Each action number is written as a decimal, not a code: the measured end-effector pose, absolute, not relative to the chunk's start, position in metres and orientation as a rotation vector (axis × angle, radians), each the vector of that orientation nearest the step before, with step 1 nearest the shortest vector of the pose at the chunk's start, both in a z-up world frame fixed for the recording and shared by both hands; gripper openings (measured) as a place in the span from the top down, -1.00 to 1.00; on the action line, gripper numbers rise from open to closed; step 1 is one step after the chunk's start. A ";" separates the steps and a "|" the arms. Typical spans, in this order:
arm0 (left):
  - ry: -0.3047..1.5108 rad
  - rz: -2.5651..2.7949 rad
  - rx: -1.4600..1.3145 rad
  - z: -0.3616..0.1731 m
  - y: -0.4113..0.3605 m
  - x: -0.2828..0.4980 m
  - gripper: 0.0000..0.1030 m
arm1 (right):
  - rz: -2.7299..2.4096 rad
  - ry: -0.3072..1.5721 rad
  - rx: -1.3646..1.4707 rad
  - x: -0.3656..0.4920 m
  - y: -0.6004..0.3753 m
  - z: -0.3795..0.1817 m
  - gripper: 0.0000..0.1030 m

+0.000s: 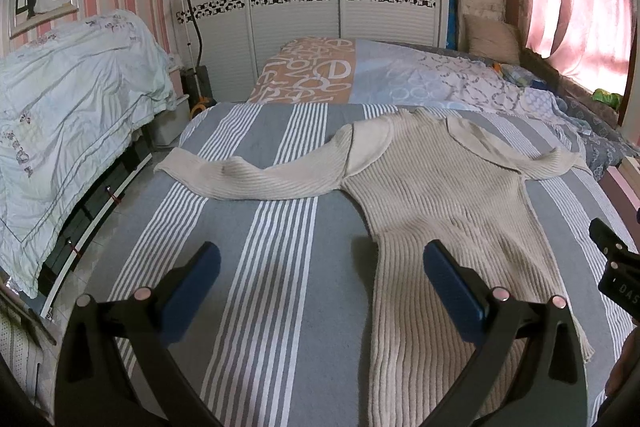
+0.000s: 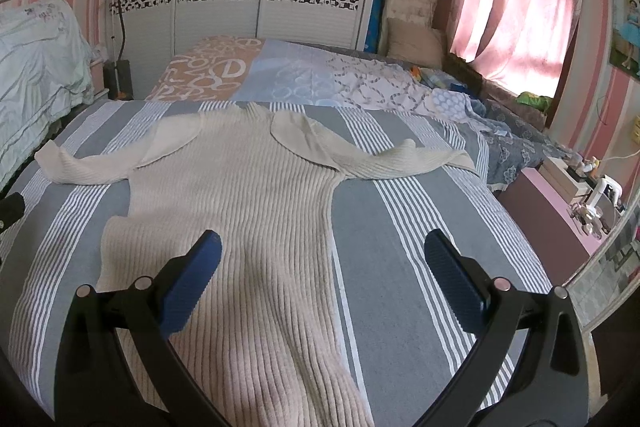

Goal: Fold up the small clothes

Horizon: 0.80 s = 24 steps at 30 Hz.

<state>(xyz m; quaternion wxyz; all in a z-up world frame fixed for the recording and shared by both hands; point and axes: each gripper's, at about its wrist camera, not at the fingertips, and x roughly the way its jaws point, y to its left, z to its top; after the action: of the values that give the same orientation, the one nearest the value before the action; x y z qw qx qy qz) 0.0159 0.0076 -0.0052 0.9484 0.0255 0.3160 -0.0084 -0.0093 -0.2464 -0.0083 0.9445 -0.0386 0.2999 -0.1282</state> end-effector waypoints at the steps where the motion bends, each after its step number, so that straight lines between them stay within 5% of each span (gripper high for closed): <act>1: 0.646 -0.017 0.052 -0.006 0.008 0.017 -0.97 | -0.261 0.613 -0.079 -0.009 -0.246 -0.009 -0.94; 24: 0.677 0.016 0.013 -0.012 0.029 0.041 -0.97 | -0.130 0.552 -0.138 0.010 -0.233 -0.005 -0.94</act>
<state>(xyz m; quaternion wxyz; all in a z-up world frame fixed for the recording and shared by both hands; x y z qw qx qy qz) 0.0411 0.0291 -0.0120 0.9432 0.0066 0.3321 0.0078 0.0100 -0.2334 -0.0046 0.9577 -0.0679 0.2723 -0.0641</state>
